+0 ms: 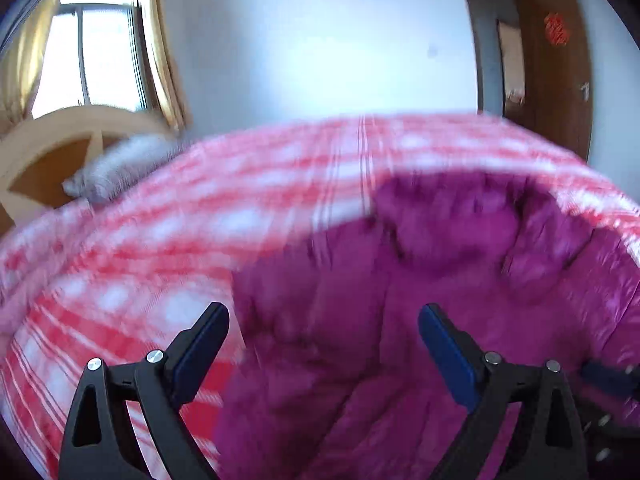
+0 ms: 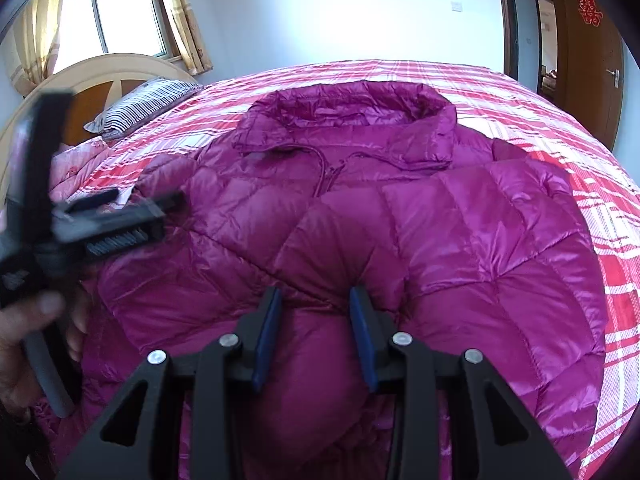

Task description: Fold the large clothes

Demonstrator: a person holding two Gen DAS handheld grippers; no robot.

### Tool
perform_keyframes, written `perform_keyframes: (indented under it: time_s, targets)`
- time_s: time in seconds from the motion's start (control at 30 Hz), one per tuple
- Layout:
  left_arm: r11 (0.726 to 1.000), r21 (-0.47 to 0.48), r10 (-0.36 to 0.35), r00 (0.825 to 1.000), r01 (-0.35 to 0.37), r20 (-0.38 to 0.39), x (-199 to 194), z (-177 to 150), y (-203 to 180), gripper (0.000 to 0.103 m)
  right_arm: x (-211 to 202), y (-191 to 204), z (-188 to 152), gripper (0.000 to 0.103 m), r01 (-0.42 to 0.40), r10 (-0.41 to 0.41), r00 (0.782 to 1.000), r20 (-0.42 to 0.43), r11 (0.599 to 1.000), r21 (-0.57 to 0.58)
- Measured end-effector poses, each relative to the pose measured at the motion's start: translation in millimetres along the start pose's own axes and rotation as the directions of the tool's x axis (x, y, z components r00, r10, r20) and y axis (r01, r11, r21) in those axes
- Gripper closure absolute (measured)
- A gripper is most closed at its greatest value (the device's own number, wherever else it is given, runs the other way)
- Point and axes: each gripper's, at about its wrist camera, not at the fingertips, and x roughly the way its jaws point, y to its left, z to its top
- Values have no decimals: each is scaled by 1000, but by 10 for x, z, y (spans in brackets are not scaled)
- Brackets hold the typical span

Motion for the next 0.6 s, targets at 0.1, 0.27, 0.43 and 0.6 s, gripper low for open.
perform_keyframes:
  time_s: [0.1, 0.27, 0.43, 0.6]
  targets:
    - [997, 65, 41, 999, -41, 10, 121, 153, -51, 7, -17, 24, -14, 64, 10, -10, 1000, 4, 1000, -11]
    - [991, 76, 127, 973, -115, -191, 736, -17, 55, 7, -22, 29, -20, 63, 12, -12, 1000, 7, 1000, -13]
    - [999, -32, 22, 953, -33, -303, 963, -157, 238, 1, -20, 37, -26, 63, 14, -14, 1000, 8, 1000, -17]
    - [992, -124, -61, 940, 20, -335, 1030, -226, 352, 1, -27, 39, -22, 63, 7, -7, 1000, 3, 1000, -21]
